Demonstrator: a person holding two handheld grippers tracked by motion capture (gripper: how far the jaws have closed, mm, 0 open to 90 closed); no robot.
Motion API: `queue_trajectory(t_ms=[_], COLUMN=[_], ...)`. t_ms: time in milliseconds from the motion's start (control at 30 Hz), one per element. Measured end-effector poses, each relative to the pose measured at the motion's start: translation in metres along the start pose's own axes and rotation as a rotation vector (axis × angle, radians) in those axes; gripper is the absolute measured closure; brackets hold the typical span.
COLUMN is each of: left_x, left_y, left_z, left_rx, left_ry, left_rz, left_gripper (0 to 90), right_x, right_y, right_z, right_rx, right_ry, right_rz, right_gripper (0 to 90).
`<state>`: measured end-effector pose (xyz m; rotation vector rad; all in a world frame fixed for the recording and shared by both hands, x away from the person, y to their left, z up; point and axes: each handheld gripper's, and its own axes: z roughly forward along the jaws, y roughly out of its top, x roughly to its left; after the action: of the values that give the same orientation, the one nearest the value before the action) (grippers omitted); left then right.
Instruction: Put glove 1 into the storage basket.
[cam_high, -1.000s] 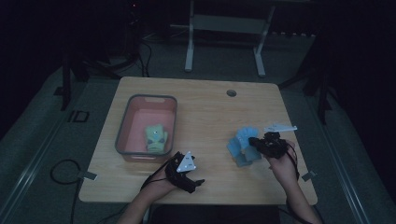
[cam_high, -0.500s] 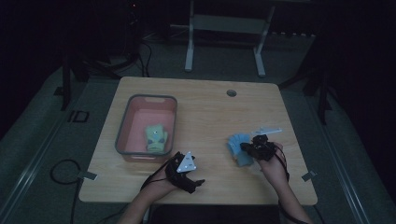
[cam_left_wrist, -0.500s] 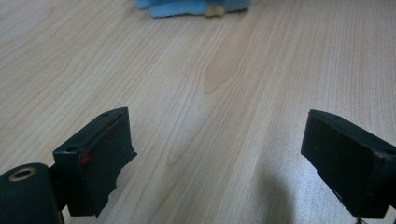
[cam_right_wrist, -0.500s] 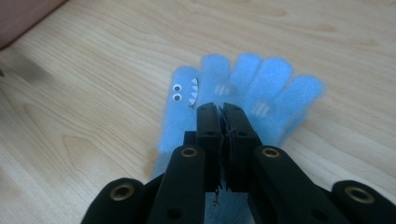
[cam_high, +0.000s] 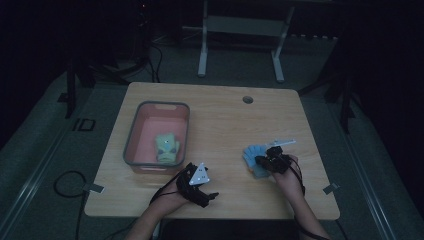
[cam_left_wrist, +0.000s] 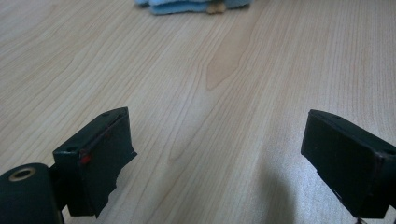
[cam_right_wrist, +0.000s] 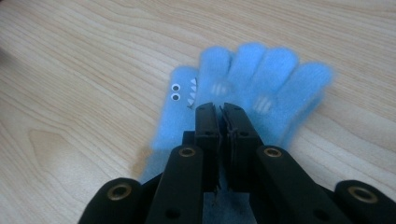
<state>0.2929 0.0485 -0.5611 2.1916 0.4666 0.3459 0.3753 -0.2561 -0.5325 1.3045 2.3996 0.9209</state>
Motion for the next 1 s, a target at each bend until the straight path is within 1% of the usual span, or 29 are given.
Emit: queue_trajectory(t_ms=[133,167,233,267,300,367,400,433,467,533,567,633,667,700,833,867,900,1000], left_x=[-0.002,-0.002,-0.004,-0.004,-0.005,-0.007,-0.009,-0.009,-0.013,-0.016,-0.017,-0.017,-0.019,-0.019,-0.02,-0.02,-0.02,-0.021], left_y=[0.002,0.003,0.005,0.006,0.008,0.011,0.011,0.011,0.012,0.014,0.015,0.015,0.018,0.02,0.023,0.024,0.025,0.027], left_z=[0.0,-0.001,-0.001,-0.001,-0.001,0.001,0.003,0.003,0.009,0.012,0.013,0.013,0.016,0.017,0.02,0.021,0.021,0.023], left_rx=[-0.007,-0.016,-0.02,-0.019,-0.005,0.031,0.038,0.038,0.071,0.086,0.088,0.088,0.081,0.085,0.075,0.076,0.083,0.077], left_ry=[0.018,0.021,0.028,0.028,0.03,0.01,-0.006,-0.006,-0.028,-0.034,-0.037,-0.037,-0.044,-0.043,-0.045,-0.043,-0.042,-0.04], left_rz=[0.008,0.0,-0.015,-0.02,-0.021,-0.037,-0.036,-0.036,-0.02,-0.014,-0.011,-0.011,-0.017,-0.014,-0.022,-0.019,-0.007,0.0], left_gripper=[9.2,9.2,9.4,9.5,9.8,10.6,10.6,10.5,10.5,10.5,10.5,10.5,10.5,10.5,10.6,10.6,10.6,10.6], right_x=[0.0,-0.001,0.0,0.0,0.0,-0.001,-0.002,-0.002,-0.005,-0.008,-0.01,-0.012,-0.016,-0.018,-0.022,-0.024,-0.025,-0.027], right_y=[-0.001,0.0,0.001,0.002,0.003,0.004,0.004,0.004,0.005,0.005,0.005,0.005,0.003,0.002,0.0,-0.001,-0.001,0.0], right_z=[0.0,-0.002,-0.006,-0.008,-0.011,-0.016,-0.019,-0.019,-0.027,-0.03,-0.033,-0.035,-0.038,-0.039,-0.041,-0.043,-0.044,-0.046], right_rx=[-0.005,-0.009,-0.016,-0.023,-0.027,-0.038,-0.045,-0.045,-0.058,-0.068,-0.072,-0.077,-0.082,-0.082,-0.083,-0.084,-0.086,-0.091], right_ry=[0.004,0.005,0.006,0.007,0.008,0.016,0.019,0.019,0.02,0.026,0.026,0.025,0.029,0.029,0.034,0.034,0.035,0.036], right_rz=[-0.001,-0.008,-0.009,-0.012,-0.014,-0.021,-0.023,-0.023,-0.029,-0.034,-0.036,-0.037,-0.032,-0.031,-0.035,-0.036,-0.035,-0.033], right_gripper=[83.5,82.1,79.7,78.5,78.3,76.8,75.0,75.0,71.2,68.6,66.1,66.1,62.9,62.3,60.1,59.5,59.2,58.9])
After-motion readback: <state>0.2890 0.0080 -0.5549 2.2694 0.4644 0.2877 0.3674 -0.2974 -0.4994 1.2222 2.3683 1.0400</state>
